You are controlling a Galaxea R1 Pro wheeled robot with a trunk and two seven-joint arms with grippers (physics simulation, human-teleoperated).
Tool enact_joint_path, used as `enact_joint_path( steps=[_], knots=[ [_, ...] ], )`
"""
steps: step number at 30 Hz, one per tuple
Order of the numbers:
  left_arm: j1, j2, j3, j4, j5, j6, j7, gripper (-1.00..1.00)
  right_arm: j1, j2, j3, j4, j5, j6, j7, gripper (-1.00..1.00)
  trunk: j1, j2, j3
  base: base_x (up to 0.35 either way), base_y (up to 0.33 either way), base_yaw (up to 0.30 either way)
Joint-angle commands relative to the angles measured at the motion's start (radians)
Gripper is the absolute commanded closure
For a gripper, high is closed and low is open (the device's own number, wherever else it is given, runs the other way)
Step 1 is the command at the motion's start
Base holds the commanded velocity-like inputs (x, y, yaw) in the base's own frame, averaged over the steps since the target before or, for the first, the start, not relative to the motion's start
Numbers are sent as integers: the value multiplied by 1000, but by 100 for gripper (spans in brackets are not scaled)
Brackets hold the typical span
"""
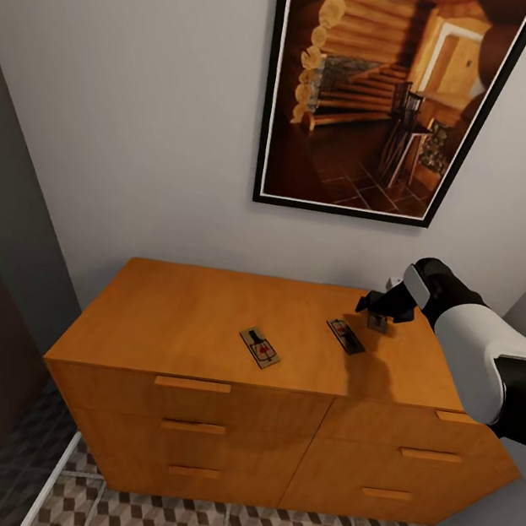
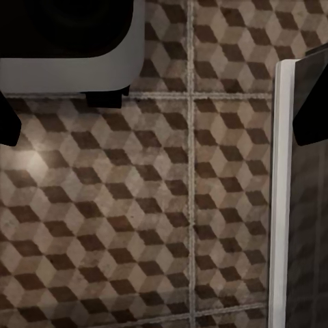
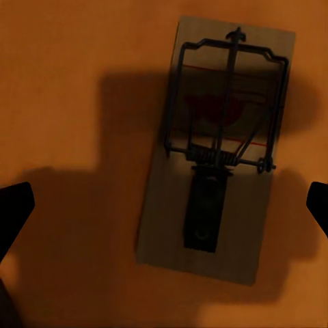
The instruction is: Take the four mousetraps from the cabinet in the bathroom and place them on the bathroom floor. Make sure all four end up on the same floor surface, and ensure that at least two of them are either under or directly next to the same bathroom sink.
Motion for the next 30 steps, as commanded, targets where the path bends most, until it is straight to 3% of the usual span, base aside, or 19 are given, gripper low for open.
enact_joint_path(
  steps=[1,30],
  knots=[
    [-2,0,-9,4,5,-6,3,-100,0,-1,7,0,-9,4,1,-100,0,0,-1,0,0,0],
    [-2,0,-9,4,5,-5,3,-100,0,-2,7,2,-9,4,3,-100,0,0,-1,0,0,0]
  ],
)
